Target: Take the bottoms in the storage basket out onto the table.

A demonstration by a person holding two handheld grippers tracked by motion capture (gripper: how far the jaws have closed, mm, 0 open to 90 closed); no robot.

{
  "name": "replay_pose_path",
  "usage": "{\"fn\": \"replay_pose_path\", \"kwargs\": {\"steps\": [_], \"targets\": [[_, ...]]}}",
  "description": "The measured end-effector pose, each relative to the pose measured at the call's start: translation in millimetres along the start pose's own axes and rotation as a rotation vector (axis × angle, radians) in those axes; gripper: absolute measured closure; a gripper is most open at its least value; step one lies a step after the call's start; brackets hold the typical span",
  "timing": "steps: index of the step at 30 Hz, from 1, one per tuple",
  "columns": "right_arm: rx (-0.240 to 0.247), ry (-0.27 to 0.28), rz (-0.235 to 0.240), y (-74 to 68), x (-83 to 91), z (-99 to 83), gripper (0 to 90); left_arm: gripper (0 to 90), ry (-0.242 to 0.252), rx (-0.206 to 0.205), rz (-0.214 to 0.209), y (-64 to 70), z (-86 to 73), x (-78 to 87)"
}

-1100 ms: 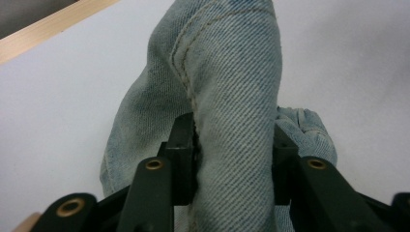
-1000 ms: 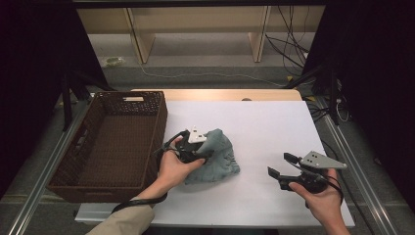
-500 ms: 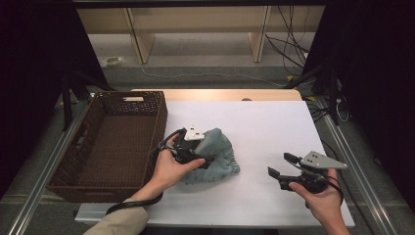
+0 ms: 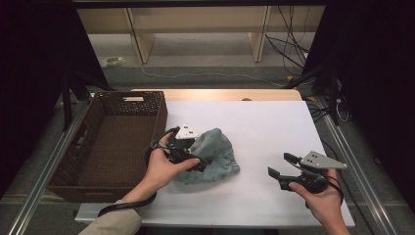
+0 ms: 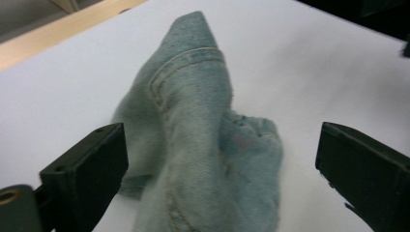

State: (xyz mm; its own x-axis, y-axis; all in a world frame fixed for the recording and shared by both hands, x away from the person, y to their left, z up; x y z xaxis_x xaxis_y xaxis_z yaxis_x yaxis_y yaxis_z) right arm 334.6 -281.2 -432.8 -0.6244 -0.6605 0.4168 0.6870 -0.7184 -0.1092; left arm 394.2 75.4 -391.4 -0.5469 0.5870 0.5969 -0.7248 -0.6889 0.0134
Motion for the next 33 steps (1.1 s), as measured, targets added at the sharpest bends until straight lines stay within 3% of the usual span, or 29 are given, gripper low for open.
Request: {"fn": "replay_pose_path", "kwargs": {"steps": [11,22,33], "targets": [[-0.001,-0.004,0.001,-0.1,-0.7,-0.6,20.4,0.0,0.057,-0.039,0.009,-1.0,2.1,21.8],[-0.002,-0.01,0.003,-0.3,-1.5,-0.8,20.4,0.0,0.096,-0.028,0.028,-11.9,-7.8,45.5],[-0.003,-0.012,0.002,0.2,-1.9,-1.1,20.3,0.0,0.132,0.011,0.035,-28.6,-20.2,66.2]]}}
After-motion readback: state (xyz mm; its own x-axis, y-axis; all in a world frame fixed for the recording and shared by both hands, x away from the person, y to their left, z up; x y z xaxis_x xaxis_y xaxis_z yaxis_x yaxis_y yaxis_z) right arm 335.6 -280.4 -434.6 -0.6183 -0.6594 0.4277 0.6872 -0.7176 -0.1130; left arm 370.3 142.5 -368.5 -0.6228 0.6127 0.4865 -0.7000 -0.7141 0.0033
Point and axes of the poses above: each handheld gripper's, and its own axes: x roughly backward along the jaws, z roughly out of its top, y roughly to its right, the point moved 1 cm from there along -x, roughly forward along the jaws, and after that the axes turned 5 degrees about z, right-handed, at the moved point
